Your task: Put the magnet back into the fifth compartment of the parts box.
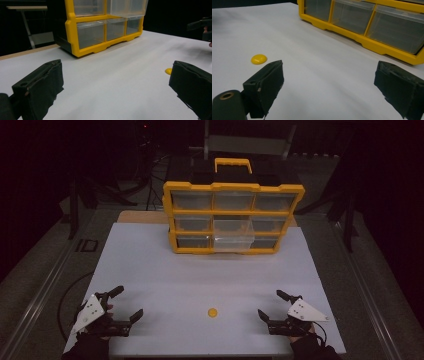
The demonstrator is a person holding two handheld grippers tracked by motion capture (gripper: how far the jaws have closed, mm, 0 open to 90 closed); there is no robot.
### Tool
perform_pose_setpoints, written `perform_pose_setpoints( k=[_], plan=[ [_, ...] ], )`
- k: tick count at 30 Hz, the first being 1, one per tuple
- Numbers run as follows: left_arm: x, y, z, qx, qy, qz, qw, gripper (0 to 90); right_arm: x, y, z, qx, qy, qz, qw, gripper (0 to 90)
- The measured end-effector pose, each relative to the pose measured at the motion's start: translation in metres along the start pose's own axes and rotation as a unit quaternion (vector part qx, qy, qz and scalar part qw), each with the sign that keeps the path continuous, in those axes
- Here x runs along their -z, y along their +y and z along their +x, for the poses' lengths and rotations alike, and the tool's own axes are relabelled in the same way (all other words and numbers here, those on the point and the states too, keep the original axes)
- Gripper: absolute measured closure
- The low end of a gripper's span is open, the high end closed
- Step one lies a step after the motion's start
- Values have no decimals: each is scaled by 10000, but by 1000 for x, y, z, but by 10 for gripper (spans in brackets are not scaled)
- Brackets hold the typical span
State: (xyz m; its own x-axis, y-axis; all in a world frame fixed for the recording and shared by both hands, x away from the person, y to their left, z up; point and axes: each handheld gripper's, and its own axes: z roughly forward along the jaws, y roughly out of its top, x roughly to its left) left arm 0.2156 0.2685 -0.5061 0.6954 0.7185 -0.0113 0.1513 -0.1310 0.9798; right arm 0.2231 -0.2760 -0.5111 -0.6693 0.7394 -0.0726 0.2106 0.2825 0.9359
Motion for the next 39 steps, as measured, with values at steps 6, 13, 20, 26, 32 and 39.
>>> perform_pose_setpoints(
  k=[6, 13, 20, 26, 32, 39],
  plan=[
    [0, 0, 0, 18, 17, 11, 10000, 1, 0, 1, 0, 10, -33, -67, 10000, 88],
    [-1, -1, 0, 24, 6, 57, 10000, 1, -2, 1, 0, 13, -54, -87, 9999, 88],
    [-1, -1, 0, 26, -32, 77, 10000, 1, -4, 1, 2, 80, -72, -68, 9999, 88],
    [-1, -1, 0, 43, -32, 89, 9999, 1, -4, 1, 2, 88, -82, -71, 9999, 88],
    [-1, 2, 1, 191, -129, 13, 9997, 0, -4, 2, 2, 97, -92, -83, 9999, 88],
    [-6, 12, 1, 288, -294, 70, 9991, 1, -4, 2, 3, 115, -112, -56, 9999, 88]
  ],
)
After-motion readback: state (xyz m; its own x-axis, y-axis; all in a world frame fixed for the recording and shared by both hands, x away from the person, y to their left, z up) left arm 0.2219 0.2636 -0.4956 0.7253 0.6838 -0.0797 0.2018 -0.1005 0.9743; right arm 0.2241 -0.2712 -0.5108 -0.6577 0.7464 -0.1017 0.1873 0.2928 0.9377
